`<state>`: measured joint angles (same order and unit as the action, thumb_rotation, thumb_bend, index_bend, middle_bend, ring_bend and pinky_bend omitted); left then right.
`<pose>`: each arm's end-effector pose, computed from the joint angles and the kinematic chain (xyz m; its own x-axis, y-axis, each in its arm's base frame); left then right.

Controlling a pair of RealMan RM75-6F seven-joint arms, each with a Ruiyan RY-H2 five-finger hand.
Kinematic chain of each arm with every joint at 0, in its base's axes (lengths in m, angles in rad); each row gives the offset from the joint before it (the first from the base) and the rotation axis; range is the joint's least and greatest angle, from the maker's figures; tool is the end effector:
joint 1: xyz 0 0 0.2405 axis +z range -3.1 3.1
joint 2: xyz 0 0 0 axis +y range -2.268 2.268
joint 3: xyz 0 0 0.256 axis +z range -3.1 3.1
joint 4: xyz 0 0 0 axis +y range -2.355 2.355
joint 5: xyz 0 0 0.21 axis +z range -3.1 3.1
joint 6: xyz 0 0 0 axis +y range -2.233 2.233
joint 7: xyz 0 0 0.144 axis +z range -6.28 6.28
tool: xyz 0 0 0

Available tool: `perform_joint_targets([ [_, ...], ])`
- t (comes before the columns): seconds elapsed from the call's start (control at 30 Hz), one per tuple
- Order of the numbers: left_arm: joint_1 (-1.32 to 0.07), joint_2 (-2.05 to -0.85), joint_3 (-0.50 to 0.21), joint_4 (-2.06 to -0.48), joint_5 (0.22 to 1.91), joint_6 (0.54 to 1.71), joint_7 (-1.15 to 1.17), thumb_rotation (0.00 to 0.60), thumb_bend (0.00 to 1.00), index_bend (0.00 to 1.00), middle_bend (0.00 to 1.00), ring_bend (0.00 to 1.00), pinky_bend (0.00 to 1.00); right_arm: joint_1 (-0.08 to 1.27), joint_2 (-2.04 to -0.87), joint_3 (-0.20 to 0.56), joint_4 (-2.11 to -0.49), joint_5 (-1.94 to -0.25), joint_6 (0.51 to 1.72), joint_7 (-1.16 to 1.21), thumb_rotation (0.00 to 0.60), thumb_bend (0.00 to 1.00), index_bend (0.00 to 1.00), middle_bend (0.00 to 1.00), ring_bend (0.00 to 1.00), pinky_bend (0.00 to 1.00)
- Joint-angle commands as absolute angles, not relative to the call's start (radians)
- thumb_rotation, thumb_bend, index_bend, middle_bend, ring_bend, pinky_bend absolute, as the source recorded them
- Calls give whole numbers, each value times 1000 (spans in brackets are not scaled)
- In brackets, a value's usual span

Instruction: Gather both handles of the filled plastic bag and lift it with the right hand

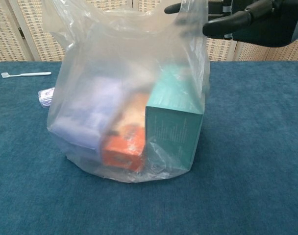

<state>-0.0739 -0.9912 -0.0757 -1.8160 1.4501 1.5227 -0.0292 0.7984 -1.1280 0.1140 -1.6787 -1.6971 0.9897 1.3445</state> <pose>-0.2830 0.1800 0.1910 0.2922 -0.0503 0.9550 0.9562 0.0305 -0.2910 -0.1049 -0.3242 0.0862 -0.4083 -0.7541 0.5144 -0.6824 -0.1222 -0.7207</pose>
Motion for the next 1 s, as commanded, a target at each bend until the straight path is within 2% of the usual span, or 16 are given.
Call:
perform_joint_targets([
  [0.03,-73,-989,-76,-1819,1450,1523,-29,600,292,197,211,206,111,807,-1148,125,-1666,-1693,1018,1355,600,0,0,84,0,40],
  [0.47,-68,-975,-78,-1833,1455,1530,-25,600,292,197,211,206,111,859,-1269,139,-1583,-1644,1033,1503,600,0,14,155,18,41],
  [0.67,-60,-965,-79,-1843,1453,1540,-26,600,292,197,212,206,111,900,-1299,120,-1533,-1663,1008,1666,600,0,33,171,32,42],
  [1.0,-72,-943,-94,-1853,1437,1521,-48,600,292,197,211,208,111,949,-1317,106,-1480,-1703,1036,1787,600,0,35,180,40,42],
])
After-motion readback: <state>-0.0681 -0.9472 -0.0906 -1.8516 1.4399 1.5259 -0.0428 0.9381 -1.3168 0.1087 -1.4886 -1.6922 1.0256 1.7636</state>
